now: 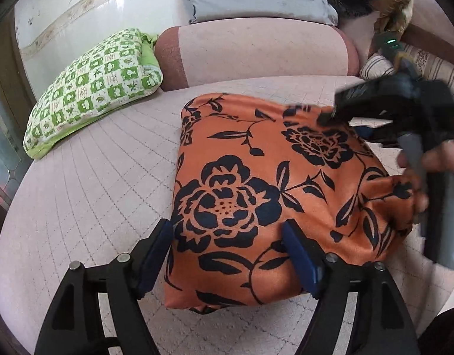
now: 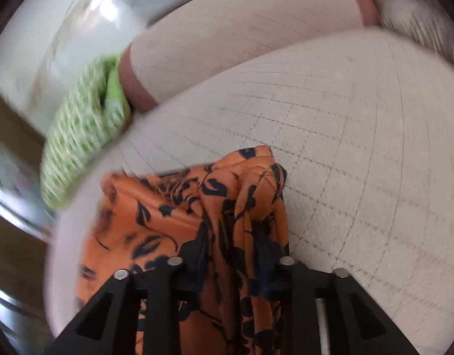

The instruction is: Fold small clothes

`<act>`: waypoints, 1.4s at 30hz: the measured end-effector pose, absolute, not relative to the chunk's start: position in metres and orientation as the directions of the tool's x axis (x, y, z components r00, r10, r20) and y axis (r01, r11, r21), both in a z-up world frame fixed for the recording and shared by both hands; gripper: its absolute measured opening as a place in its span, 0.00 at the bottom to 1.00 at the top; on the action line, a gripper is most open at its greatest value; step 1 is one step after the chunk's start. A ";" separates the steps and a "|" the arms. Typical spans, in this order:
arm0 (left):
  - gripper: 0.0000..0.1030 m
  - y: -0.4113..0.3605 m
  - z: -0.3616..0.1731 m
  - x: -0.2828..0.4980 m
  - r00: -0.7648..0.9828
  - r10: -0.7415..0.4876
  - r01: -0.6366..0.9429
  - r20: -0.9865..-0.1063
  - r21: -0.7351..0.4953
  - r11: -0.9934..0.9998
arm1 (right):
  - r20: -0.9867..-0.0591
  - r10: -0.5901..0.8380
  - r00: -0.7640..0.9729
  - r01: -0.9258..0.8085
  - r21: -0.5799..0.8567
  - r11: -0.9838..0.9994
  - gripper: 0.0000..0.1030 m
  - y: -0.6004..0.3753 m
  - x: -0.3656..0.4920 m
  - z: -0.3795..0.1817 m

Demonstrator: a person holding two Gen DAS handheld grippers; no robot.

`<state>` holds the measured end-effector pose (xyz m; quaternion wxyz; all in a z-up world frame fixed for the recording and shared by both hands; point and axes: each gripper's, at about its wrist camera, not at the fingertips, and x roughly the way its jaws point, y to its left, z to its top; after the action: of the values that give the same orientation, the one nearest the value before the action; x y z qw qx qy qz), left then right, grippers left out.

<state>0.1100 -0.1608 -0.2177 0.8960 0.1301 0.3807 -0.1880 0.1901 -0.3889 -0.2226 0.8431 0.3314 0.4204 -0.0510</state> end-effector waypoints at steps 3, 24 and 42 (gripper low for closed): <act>0.75 -0.151 -0.213 0.114 0.632 -0.258 0.412 -0.731 0.035 0.911 | -0.708 0.169 0.685 0.382 0.548 0.744 0.69 -0.397 0.167 -0.201; 0.75 -0.133 -0.210 0.125 0.647 -0.264 0.371 -0.715 -0.007 0.929 | -0.682 0.356 0.639 0.308 0.651 0.693 0.59 -0.373 0.112 -0.207; 0.83 -0.076 -0.241 0.222 0.306 -0.606 0.364 -0.734 -0.498 0.787 | -0.643 0.515 0.567 0.338 0.751 0.567 0.77 -0.407 0.135 -0.253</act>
<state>0.2221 -0.0764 -0.2412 0.7991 -0.1200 0.5049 -0.3037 0.1350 -0.4074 -0.2533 0.7553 0.4614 0.4618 0.0587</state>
